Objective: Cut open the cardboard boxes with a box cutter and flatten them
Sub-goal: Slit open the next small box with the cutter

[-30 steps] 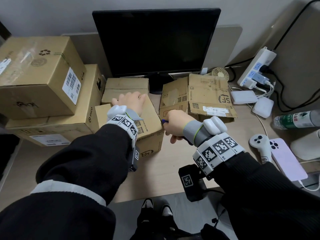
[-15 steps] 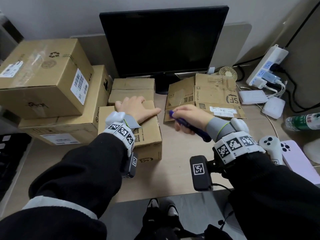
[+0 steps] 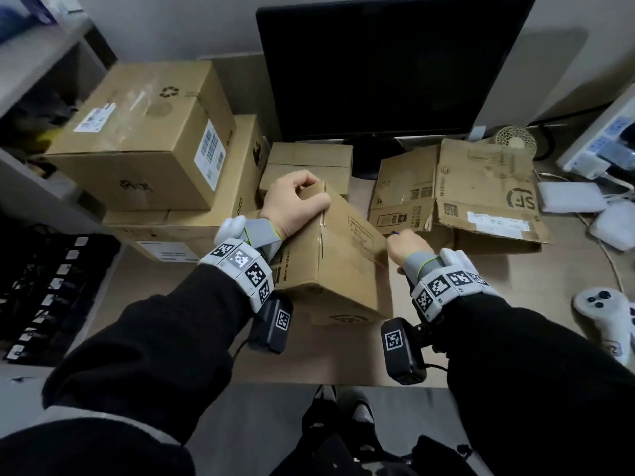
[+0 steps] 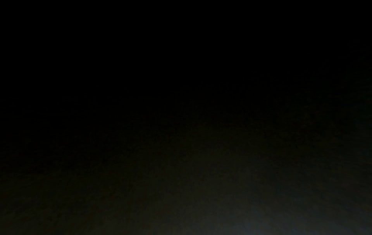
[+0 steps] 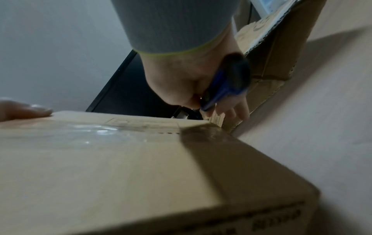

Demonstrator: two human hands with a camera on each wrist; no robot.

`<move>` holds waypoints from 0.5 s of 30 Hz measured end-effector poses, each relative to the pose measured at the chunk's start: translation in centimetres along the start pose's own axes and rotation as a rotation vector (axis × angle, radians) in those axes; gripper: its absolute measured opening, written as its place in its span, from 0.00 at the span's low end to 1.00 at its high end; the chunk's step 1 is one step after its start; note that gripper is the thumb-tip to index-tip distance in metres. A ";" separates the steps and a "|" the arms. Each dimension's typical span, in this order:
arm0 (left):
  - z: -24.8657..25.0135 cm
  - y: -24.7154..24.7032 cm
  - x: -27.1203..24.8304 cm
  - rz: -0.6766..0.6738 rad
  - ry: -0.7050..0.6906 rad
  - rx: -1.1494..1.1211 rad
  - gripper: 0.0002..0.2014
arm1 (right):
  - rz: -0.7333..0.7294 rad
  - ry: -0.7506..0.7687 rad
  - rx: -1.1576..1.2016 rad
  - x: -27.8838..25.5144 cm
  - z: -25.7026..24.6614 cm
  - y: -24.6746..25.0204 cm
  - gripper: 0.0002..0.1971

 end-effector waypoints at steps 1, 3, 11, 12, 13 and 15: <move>-0.2 0.2 0.1 0.025 -0.004 -0.059 0.15 | -0.018 -0.018 -0.009 0.3 0.2 0.2 0.13; -0.8 0.5 0.4 0.117 -0.004 -0.182 0.12 | -0.052 -0.026 -0.014 0.5 0.1 0.8 0.15; -4.6 0.3 1.5 0.108 0.224 -0.228 0.10 | 0.191 0.081 0.165 0.8 -1.7 5.3 0.16; -5.3 0.0 1.7 0.040 0.257 -0.179 0.12 | 0.216 0.098 0.198 0.9 -2.1 5.6 0.18; -5.8 -0.2 1.9 -0.036 0.275 -0.103 0.13 | 0.218 0.115 0.229 1.1 -2.5 5.6 0.21; -6.0 -0.3 2.2 -0.166 0.285 0.082 0.14 | 0.202 0.159 0.229 1.6 -3.0 5.2 0.25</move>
Point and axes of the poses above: each hand's wrist, its own x-axis towards the middle knuckle, its own y-axis out of the back of the hand, z = x × y, the point moved 4 cm from there along x, towards the middle knuckle, and after that the axes turned 1 degree about z, right-handed, at the moved point
